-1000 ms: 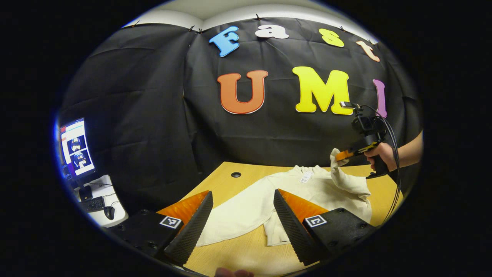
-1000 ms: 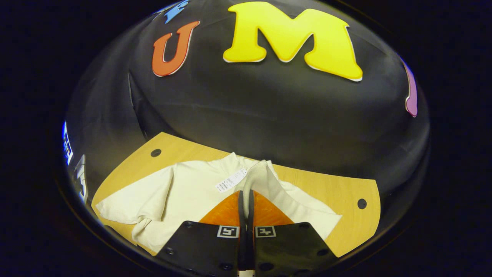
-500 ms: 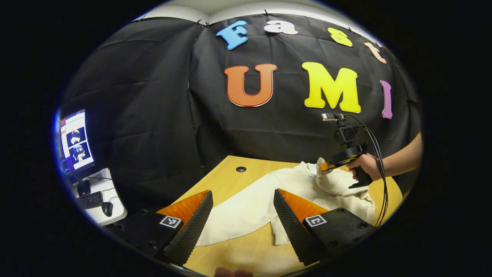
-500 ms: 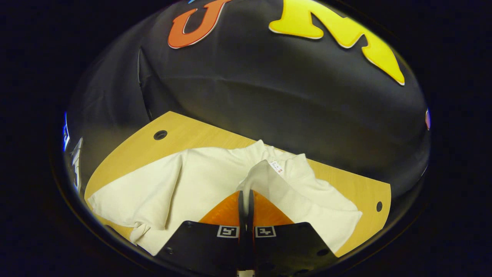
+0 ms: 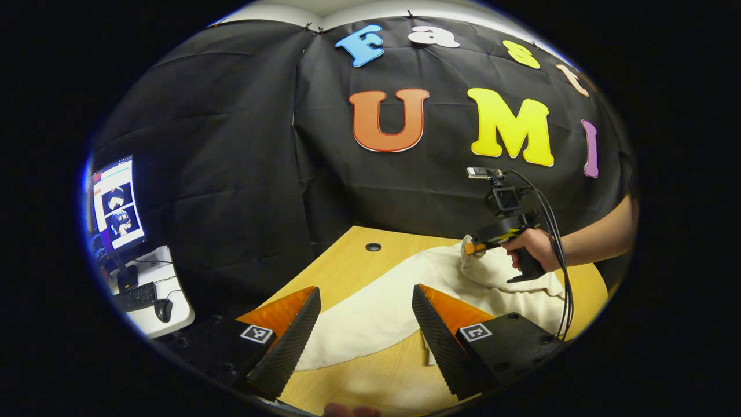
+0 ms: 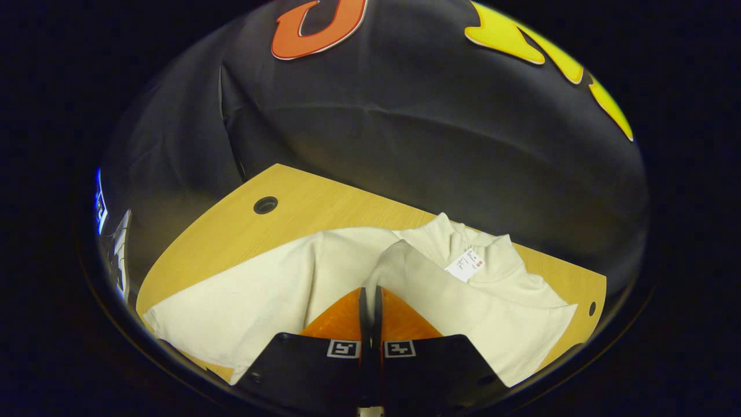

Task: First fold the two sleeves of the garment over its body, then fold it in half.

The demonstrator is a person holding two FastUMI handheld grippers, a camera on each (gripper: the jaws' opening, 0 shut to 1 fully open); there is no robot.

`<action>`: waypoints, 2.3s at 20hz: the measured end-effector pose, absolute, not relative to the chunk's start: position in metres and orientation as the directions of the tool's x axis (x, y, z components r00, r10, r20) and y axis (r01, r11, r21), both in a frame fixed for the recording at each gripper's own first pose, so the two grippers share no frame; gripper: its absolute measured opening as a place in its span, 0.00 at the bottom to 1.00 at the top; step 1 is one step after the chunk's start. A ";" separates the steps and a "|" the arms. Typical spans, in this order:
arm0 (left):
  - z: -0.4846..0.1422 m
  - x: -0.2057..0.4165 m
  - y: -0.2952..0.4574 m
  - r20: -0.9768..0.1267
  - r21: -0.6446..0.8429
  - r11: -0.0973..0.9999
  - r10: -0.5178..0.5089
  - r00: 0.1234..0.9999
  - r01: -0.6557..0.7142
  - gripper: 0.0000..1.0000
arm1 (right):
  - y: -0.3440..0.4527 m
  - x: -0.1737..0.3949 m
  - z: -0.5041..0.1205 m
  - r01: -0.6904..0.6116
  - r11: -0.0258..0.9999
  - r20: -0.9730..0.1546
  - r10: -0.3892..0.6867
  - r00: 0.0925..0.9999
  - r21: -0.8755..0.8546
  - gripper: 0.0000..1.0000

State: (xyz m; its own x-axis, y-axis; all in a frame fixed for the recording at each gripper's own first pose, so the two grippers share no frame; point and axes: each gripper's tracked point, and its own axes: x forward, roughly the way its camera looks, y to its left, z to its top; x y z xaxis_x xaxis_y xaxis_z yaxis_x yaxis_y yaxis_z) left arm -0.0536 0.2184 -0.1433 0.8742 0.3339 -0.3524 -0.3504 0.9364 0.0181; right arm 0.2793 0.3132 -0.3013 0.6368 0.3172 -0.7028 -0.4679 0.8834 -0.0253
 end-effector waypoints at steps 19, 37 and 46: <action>-0.165 -0.075 0.271 -0.365 0.042 0.918 0.382 0.849 -0.395 1.00 | 0.354 0.246 -0.298 -0.544 0.839 -0.668 0.415 0.617 0.018 0.82; -0.291 -0.136 0.331 -0.507 0.023 0.959 0.254 0.824 -0.282 1.00 | 0.226 0.098 -0.151 -0.581 0.814 -0.469 0.506 0.724 -0.019 0.92; -0.338 -0.120 0.337 -0.558 -0.079 0.971 0.144 0.817 -0.226 1.00 | 0.167 0.058 -0.145 -0.522 0.849 -0.482 0.423 0.767 -0.085 0.93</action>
State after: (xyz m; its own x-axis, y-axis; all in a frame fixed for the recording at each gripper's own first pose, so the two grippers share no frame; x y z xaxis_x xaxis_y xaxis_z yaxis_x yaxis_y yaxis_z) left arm -0.1202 0.3375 -0.3376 0.8175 0.1444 -0.5575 -0.2257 0.9710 -0.0793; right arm 0.0585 0.1671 -0.1446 0.7674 0.4231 -0.4818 -0.5216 0.8489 -0.0852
